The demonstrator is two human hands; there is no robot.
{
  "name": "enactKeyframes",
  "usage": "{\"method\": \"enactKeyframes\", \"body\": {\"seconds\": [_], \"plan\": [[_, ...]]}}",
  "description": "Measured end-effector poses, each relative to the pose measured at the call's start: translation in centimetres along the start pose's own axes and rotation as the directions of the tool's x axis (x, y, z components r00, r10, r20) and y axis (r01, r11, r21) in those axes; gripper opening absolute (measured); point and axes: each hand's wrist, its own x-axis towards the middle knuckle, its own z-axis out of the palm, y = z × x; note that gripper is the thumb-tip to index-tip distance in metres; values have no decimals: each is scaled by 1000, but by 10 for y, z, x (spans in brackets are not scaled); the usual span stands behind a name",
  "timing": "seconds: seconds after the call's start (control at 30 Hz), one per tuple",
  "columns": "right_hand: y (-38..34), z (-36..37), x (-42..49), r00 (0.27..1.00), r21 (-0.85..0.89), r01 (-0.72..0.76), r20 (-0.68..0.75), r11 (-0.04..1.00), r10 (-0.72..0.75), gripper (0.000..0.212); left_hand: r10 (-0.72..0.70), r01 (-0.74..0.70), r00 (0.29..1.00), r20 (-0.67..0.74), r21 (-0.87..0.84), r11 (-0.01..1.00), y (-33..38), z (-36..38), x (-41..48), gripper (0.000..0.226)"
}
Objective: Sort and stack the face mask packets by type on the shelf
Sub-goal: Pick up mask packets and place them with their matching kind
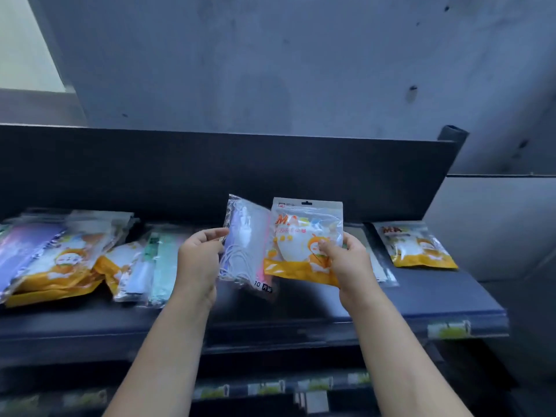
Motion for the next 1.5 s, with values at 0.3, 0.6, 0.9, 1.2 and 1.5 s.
{"method": "enactKeyframes", "body": {"seconds": [0.3, 0.6, 0.9, 1.2, 1.5], "plan": [[-8, -65, 9, 999, 9, -10, 36, 1000, 10, 24, -60, 60, 998, -16, -21, 998, -25, 53, -39, 51], [-10, -78, 35, 1000, -30, 26, 14, 999, -26, 30, -35, 26, 998, 46, 193, 981, -59, 69, -17, 39], [-5, -73, 60, 999, -93, 39, -9, 995, -40, 27, 117, -412, 911, 395, 858, 307, -90, 71, 17, 53], [-9, -81, 79, 999, -114, 42, -13, 993, -44, 26, 224, -465, 884, 410, 822, 330, -79, 122, 19, 32], [-22, -147, 103, 983, -149, 126, -116, 981, -144, 37, 31, -269, 884, 466, 454, 849, -92, 231, -24, 23]]}}
